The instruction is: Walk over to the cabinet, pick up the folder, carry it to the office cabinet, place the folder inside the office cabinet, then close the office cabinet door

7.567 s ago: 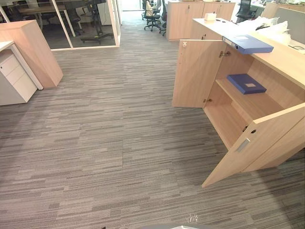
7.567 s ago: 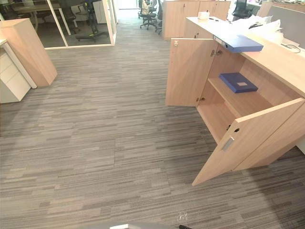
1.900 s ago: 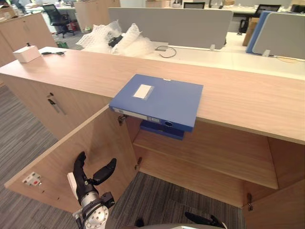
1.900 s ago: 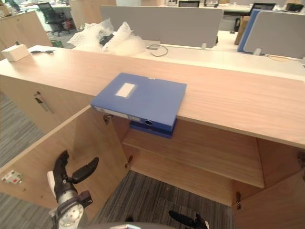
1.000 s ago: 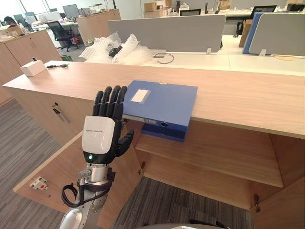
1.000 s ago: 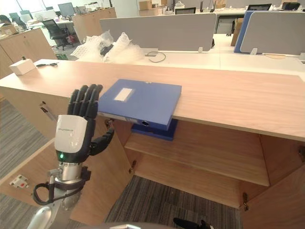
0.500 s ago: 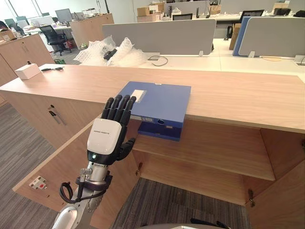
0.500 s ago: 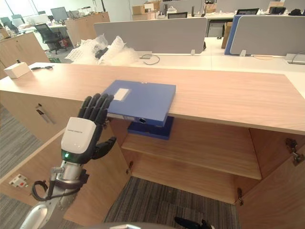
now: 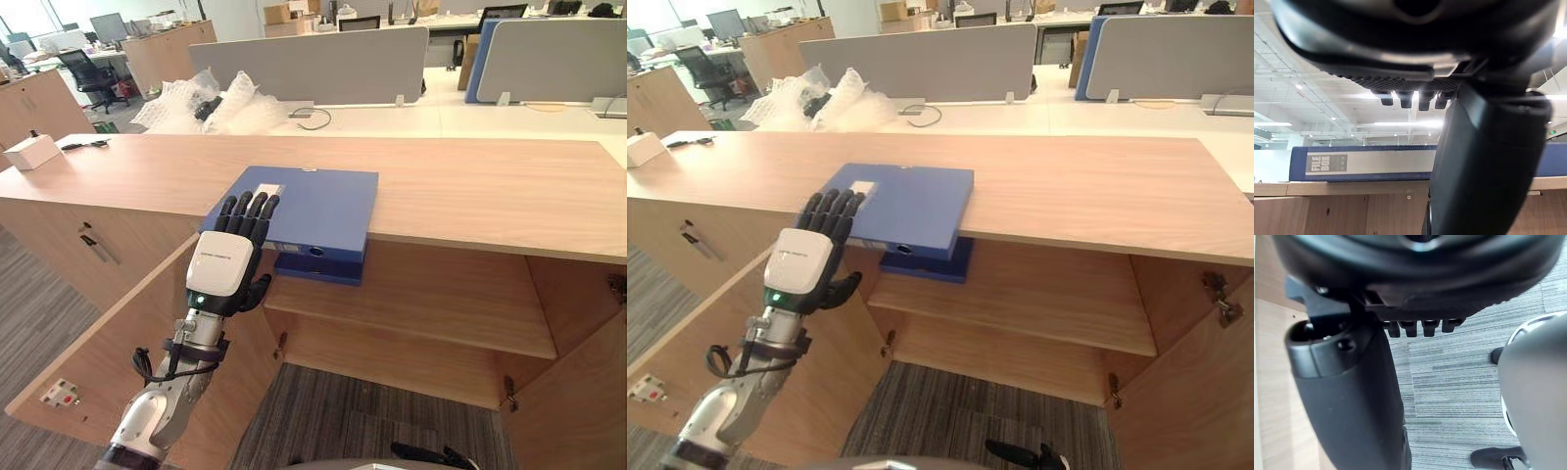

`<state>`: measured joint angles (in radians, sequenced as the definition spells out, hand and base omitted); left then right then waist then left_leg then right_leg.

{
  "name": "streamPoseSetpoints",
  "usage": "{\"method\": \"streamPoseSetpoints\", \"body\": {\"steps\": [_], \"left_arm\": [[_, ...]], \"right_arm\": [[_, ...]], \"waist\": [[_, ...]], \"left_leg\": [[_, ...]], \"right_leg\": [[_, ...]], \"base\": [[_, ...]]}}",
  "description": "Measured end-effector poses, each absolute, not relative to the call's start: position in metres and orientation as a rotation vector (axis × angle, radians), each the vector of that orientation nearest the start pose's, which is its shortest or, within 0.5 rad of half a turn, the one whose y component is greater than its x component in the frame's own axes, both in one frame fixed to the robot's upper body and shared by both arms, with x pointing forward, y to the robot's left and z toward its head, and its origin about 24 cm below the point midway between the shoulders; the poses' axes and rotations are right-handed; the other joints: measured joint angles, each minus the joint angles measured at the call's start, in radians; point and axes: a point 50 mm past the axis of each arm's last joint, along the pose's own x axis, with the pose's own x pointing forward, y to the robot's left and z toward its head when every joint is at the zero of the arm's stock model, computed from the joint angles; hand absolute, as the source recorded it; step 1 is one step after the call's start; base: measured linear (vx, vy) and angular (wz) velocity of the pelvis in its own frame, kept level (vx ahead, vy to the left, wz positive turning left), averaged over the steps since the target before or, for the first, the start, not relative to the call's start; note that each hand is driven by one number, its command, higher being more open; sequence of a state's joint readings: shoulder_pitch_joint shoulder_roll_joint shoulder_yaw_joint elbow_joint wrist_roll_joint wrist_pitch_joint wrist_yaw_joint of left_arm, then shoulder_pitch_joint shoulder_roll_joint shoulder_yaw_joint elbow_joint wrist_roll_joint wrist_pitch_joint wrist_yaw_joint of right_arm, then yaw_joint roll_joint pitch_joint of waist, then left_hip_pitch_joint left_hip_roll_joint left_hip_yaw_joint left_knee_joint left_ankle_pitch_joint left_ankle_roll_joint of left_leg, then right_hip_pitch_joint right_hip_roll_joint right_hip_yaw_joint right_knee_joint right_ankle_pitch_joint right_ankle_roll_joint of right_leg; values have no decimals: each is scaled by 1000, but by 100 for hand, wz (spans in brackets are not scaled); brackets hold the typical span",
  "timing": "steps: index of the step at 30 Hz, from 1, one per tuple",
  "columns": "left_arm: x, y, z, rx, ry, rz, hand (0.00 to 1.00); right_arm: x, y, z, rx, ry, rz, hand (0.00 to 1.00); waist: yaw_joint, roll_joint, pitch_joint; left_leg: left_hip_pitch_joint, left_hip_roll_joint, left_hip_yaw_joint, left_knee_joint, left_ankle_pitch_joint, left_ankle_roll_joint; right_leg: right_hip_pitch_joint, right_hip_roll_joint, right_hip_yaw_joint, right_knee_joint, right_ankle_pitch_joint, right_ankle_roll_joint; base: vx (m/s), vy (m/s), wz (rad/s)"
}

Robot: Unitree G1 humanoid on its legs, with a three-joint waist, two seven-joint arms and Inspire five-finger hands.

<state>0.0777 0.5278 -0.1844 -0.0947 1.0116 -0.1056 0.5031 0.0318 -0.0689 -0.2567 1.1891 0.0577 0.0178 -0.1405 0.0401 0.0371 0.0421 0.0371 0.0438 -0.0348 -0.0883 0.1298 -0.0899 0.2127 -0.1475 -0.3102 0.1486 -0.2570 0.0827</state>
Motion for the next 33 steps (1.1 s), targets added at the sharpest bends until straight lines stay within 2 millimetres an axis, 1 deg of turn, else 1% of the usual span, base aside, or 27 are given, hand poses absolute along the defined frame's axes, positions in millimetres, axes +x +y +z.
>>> {"method": "streamPoseSetpoints", "body": {"steps": [2,12,17,21,24,25,30,33], "left_arm": [[234,195,72,1427,-505,112,100],[245,208,59,1480,-400,116,100],[257,209,66,1534,-427,85,100],[265,213,72,1559,-436,94,100],[269,214,75,1567,-443,102,100],[272,215,76,1572,-437,106,0],[275,220,71,1584,-398,102,0],[281,217,80,1570,-445,147,0]], "right_arm": [[77,-208,-169,62,1223,-436,100],[78,-210,-168,56,1219,-437,100],[78,-212,-168,63,1213,-441,100],[78,-213,-167,67,1209,-451,100],[79,-217,-166,61,1205,-457,100],[78,-218,-166,65,1204,-466,100],[75,-222,-166,65,1208,-482,100],[68,-226,-166,59,1219,-494,100]], "waist": [[0,-1,2],[-13,-2,2],[-19,-1,2],[-27,6,1],[-44,11,3],[-45,13,2],[-49,15,0],[-48,13,-1]], "left_leg": [[3,4,6,0,-5,-3],[16,8,29,0,-10,-5],[17,14,32,0,-10,-5],[19,19,52,0,-10,-5],[19,20,52,0,-12,-5],[19,20,52,0,-13,-5],[17,22,58,0,-15,-6],[17,22,58,0,-16,-7]], "right_leg": [[0,3,10,-6,2,-2],[2,3,40,-17,9,-6],[1,7,44,-18,14,-9],[-5,11,64,-27,26,-9],[-6,11,67,-31,31,-6],[-8,11,70,-31,31,-6],[-20,12,85,-28,34,-4],[-20,11,86,-28,34,-4]], "base": [[0,12,-14],[10,12,-9],[-2,7,-2],[-17,32,-13],[-24,31,-5],[-23,34,-4],[-13,27,-8],[0,0,0]]}}
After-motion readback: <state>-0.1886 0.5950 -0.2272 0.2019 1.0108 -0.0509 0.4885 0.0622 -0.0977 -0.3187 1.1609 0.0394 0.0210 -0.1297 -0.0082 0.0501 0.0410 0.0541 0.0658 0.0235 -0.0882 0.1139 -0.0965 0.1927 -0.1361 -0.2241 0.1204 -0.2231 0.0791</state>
